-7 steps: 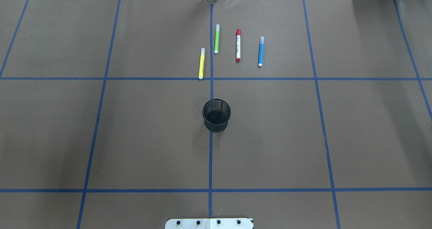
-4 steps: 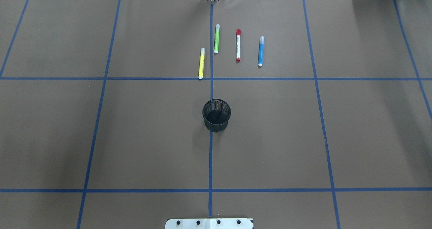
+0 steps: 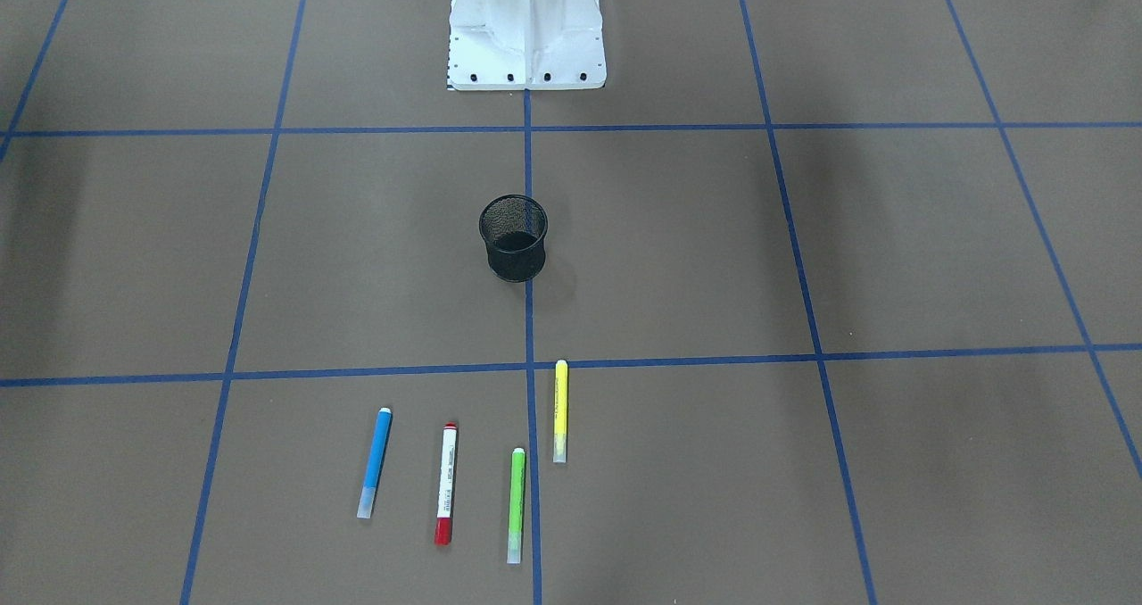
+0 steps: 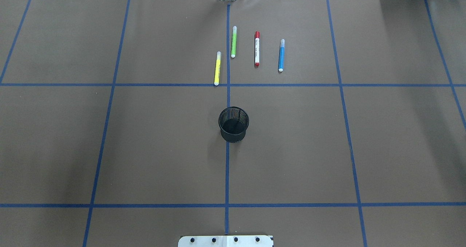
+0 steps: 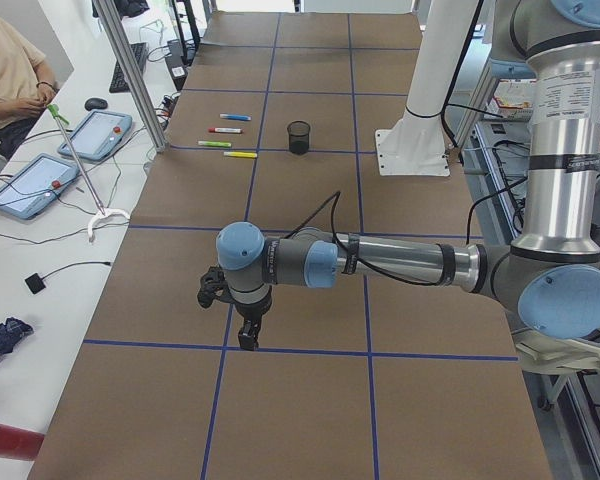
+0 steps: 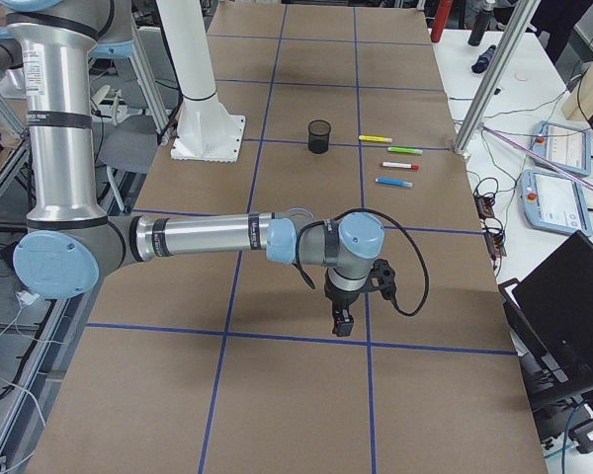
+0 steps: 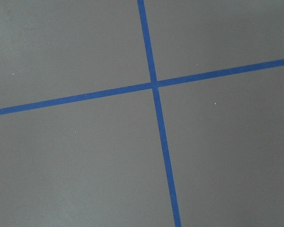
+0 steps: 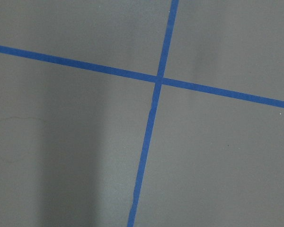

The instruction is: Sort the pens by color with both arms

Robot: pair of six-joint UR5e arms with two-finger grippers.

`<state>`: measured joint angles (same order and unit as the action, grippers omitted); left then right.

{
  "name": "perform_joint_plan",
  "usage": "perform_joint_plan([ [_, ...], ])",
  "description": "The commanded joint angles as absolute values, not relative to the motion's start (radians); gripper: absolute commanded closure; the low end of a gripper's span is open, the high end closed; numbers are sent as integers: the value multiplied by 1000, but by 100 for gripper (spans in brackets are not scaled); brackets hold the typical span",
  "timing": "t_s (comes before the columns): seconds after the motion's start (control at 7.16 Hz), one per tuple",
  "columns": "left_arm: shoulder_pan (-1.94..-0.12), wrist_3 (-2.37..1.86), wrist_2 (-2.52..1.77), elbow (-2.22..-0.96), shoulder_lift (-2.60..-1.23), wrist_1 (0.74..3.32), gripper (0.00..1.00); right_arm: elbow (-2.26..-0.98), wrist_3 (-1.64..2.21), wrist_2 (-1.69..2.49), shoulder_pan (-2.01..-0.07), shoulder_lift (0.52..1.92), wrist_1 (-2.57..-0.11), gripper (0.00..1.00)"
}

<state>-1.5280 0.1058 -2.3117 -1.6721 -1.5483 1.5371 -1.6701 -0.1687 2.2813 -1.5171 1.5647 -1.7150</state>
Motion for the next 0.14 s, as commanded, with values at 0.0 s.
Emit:
perform_joint_plan([
  [0.0,-1528,106,-2312,-1672,-1545,1537,0,-1671,-170,2283,-1517,1565,-1715,0],
])
